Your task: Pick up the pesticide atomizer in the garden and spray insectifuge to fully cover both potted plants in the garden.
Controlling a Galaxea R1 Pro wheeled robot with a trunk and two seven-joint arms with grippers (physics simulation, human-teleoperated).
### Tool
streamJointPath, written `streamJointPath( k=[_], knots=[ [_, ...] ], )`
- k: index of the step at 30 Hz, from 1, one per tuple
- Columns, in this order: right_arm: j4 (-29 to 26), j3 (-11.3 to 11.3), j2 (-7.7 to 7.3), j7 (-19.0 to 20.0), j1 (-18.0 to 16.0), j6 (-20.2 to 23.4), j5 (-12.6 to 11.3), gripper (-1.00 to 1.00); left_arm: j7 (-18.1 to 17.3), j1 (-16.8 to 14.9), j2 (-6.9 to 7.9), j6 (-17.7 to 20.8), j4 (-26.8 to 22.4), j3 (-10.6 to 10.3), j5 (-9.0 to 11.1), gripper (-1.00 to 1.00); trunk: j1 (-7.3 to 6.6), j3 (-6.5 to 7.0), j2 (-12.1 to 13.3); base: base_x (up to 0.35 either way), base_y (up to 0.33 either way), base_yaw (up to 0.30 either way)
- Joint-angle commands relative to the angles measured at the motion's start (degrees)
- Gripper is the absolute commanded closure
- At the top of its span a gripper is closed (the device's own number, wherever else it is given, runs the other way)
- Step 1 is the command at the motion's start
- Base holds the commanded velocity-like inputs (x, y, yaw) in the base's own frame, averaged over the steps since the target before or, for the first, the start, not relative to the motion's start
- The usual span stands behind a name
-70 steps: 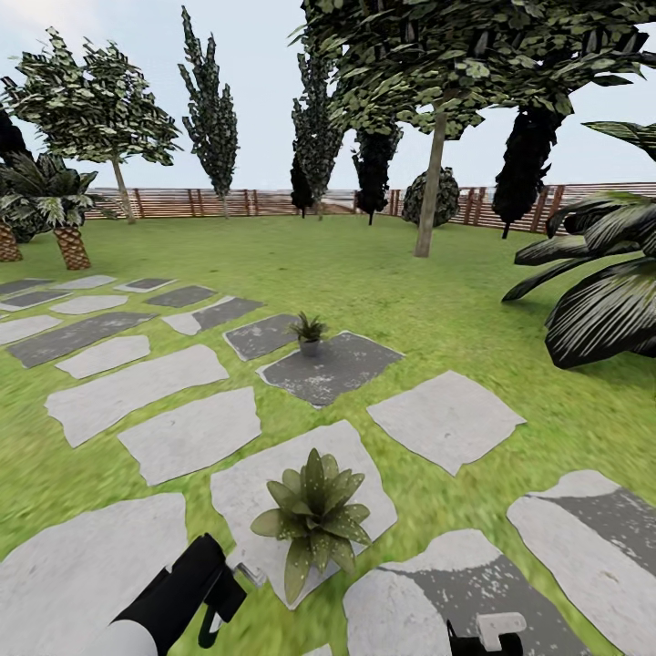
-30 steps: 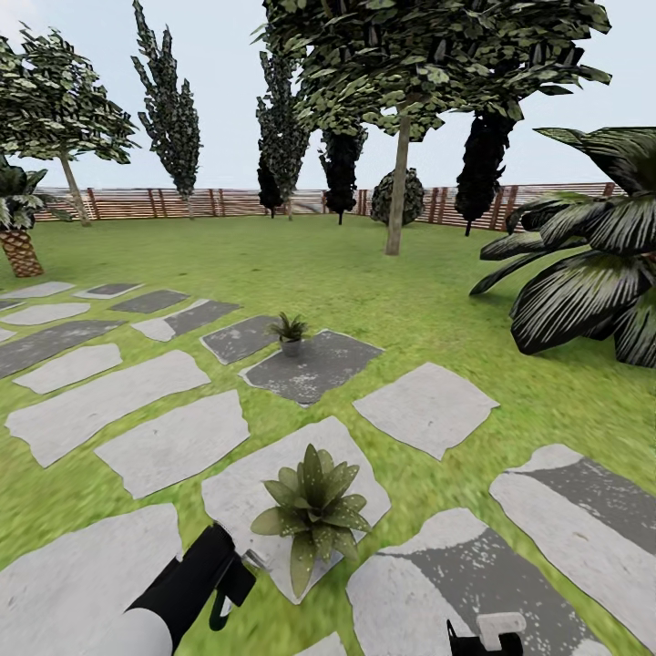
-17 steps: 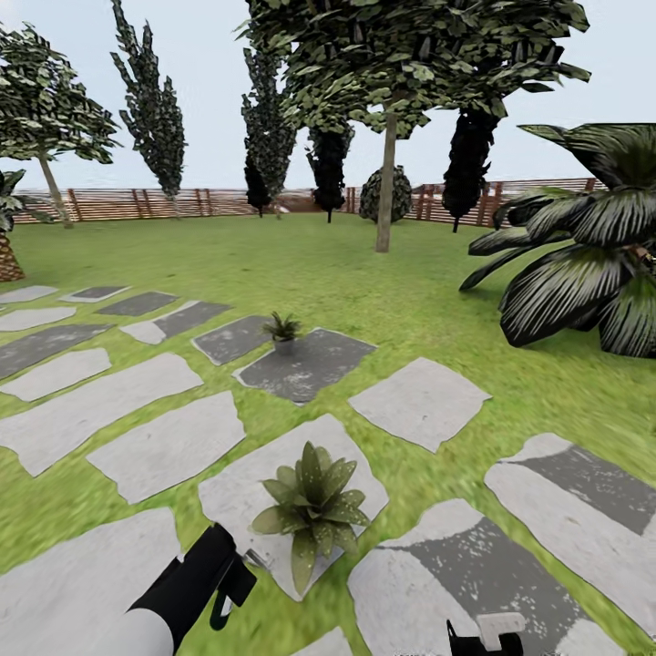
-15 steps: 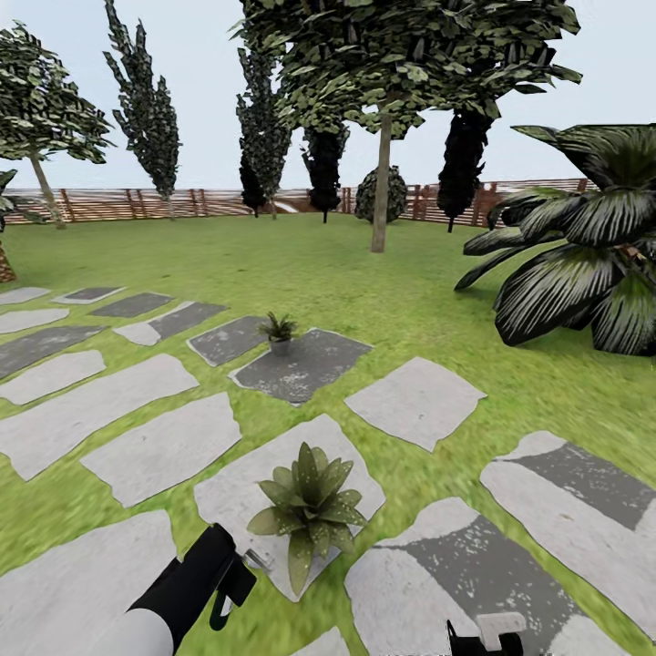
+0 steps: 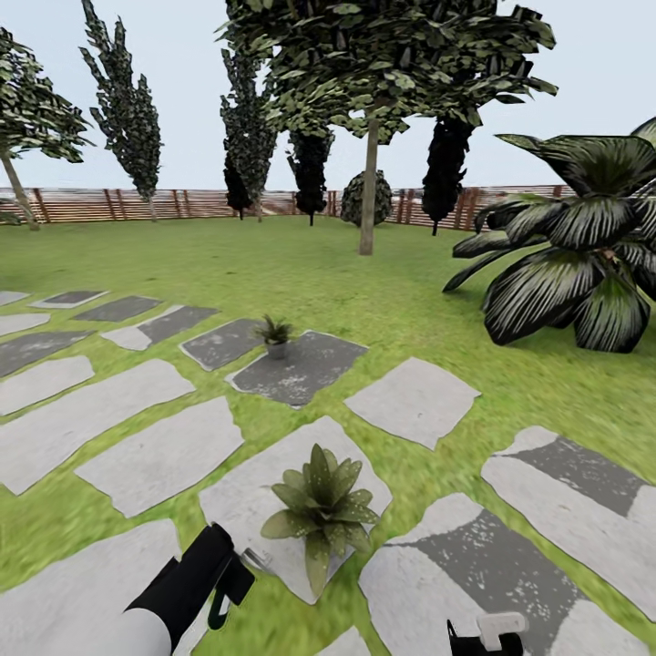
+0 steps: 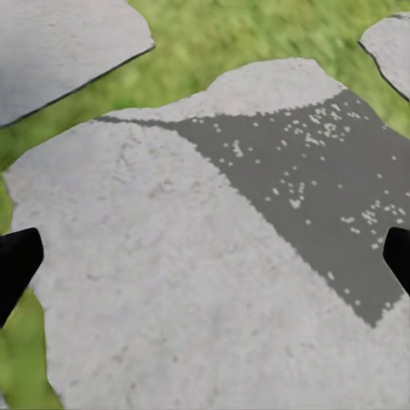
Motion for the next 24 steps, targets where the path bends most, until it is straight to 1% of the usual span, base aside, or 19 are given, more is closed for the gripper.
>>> streamJointPath(
  k=[1, 4, 12, 15, 17, 20, 21, 22, 23, 24],
  knots=[
    [0.1, -0.2, 0.00, -0.4, 0.0, -0.2, 0.6, -1.00, -0.5, 0.0, 0.00, 0.1, -0.2, -0.1, -0.6, 1.00, 0.00, -0.06, 0.0, 0.148, 0.305, 0.000],
    [0.1, -0.2, 0.00, -0.4, 0.0, -0.2, 0.6, -1.00, -0.6, 0.0, 0.06, 0.1, -0.4, -0.1, -0.6, 1.00, 0.00, -0.06, 0.0, 0.192, 0.277, -0.186],
    [0.1, -0.2, 0.00, -0.4, 0.0, -0.2, 0.6, -1.00, -0.6, 0.0, 0.05, 0.1, -0.5, -0.3, -0.9, 1.00, 0.00, -0.06, 0.0, 0.163, 0.292, -0.256],
    [0.1, -0.2, 0.00, -0.4, 0.0, -0.2, 0.6, -1.00, -0.7, 0.0, 0.12, 0.2, -0.5, -0.5, -0.9, 1.00, 0.00, -0.06, 0.0, 0.119, 0.113, -0.260],
    [0.1, -0.2, 0.00, -0.4, 0.0, -0.2, 0.6, -1.00, -0.9, 0.0, 0.39, 0.3, -0.5, -0.6, -1.1, 1.00, 0.00, -0.05, 0.0, 0.024, 0.022, -0.260],
    [0.1, -0.2, -0.02, -0.3, 0.0, -0.2, 0.6, -1.00, -1.1, -0.6, 1.61, 0.3, -0.5, -0.7, -1.1, 1.00, 0.00, -0.04, 0.0, 0.003, 0.003, -0.120],
    [0.1, -0.2, -0.10, -0.3, 0.0, -0.2, 0.7, -1.00, -1.2, -0.6, 1.80, 0.3, -0.5, -0.8, -1.8, 1.00, 0.00, -0.04, 0.0, 0.000, 0.000, -0.008],
    [0.1, -0.2, -0.14, -0.3, 0.0, -0.2, 0.7, -1.00, -1.5, -0.7, 1.86, 0.3, -0.5, -1.0, -2.8, 1.00, 0.00, -0.04, 0.0, 0.000, 0.000, -0.004],
    [0.1, -0.2, -0.17, -0.3, 0.0, -0.2, 0.7, -1.00, -2.9, -0.7, 1.95, 0.3, -0.5, -1.1, -5.3, 1.00, 0.00, -0.04, 0.0, 0.000, 0.000, -0.001],
    [0.1, -0.2, -0.17, -0.3, 0.0, -0.2, 0.7, -1.00, -4.4, -0.8, 1.98, 0.3, -0.5, -1.1, -6.9, 1.00, 0.00, -0.04, 0.0, 0.000, 0.000, 0.000]
  ],
)
